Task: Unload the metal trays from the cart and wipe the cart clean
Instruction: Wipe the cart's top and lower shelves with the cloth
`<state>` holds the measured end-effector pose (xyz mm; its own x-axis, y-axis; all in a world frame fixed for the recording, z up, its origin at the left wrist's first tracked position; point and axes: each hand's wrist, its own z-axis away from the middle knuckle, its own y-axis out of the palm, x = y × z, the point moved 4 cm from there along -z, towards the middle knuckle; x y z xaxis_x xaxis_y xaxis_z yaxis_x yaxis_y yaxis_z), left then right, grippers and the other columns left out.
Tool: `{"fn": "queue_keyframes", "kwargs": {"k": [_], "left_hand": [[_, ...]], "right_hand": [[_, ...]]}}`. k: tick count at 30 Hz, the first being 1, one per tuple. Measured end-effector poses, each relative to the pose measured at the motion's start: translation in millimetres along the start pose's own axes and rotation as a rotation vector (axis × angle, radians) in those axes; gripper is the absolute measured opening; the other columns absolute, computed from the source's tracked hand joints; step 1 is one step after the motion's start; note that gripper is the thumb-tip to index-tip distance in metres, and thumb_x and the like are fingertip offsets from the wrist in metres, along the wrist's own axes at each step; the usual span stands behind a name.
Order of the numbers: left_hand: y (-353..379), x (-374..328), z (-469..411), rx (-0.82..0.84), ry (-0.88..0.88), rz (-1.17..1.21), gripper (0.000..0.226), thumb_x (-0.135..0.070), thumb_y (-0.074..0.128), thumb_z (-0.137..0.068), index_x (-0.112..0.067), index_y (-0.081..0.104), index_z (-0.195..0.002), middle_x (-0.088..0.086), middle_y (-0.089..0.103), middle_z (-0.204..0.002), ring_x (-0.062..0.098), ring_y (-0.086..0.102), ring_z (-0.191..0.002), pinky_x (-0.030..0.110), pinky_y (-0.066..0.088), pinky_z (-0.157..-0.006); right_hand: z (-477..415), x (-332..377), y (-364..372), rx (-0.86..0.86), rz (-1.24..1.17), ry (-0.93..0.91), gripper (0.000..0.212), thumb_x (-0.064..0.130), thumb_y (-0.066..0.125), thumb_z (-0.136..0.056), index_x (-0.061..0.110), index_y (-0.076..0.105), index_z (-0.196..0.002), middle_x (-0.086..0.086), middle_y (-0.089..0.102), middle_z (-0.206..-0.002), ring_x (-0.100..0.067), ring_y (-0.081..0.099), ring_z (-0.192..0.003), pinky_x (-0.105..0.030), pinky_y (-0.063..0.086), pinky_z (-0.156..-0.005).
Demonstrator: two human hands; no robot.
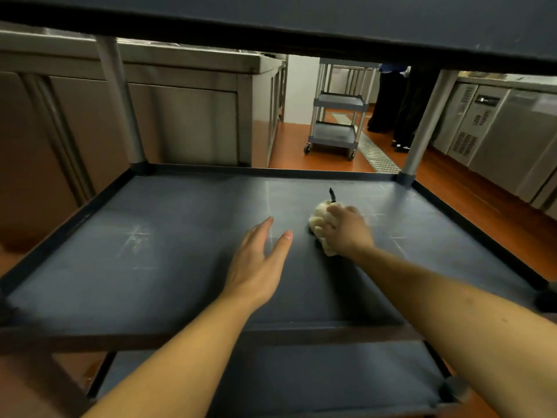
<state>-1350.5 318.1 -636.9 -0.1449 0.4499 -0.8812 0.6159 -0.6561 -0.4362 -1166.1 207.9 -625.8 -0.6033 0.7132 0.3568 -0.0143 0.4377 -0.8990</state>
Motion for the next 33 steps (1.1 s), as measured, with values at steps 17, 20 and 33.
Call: {"fn": "queue_keyframes", "kwargs": {"k": [17,20,33], "left_hand": [[-188,85,84,-0.272,-0.116,0.076,0.055,-0.058,0.04,-0.091,-0.04,0.033,-0.143,-0.009,0.038,-0.147,0.007,0.039,-0.128,0.02,0.03,-0.092],[-193,88,87,-0.216,-0.066,0.064,0.057,-0.06,0.041,-0.088,-0.045,0.032,-0.142,-0.008,0.039,-0.145,0.011,0.038,-0.131,0.021,0.037,-0.093],[-217,102,70,-0.245,-0.055,-0.196,0.059,-0.061,0.039,-0.089,-0.045,0.024,-0.144,-0.004,0.031,-0.152,0.022,0.012,-0.145,0.046,0.016,-0.117]], "right_hand": [[108,294,88,0.227,-0.32,-0.369,0.044,0.038,0.056,-0.087,0.027,0.054,-0.129,-0.005,0.042,-0.135,-0.029,0.054,-0.11,-0.034,0.046,-0.086],[117,310,90,0.22,-0.32,-0.416,0.035,0.034,0.057,-0.087,0.028,0.057,-0.121,-0.005,0.045,-0.129,-0.026,0.058,-0.099,-0.03,0.045,-0.078],[98,338,111,0.214,-0.308,-0.39,0.027,0.029,0.053,-0.091,0.022,0.056,-0.118,-0.007,0.046,-0.127,-0.029,0.051,-0.112,-0.044,0.05,-0.091]]}}
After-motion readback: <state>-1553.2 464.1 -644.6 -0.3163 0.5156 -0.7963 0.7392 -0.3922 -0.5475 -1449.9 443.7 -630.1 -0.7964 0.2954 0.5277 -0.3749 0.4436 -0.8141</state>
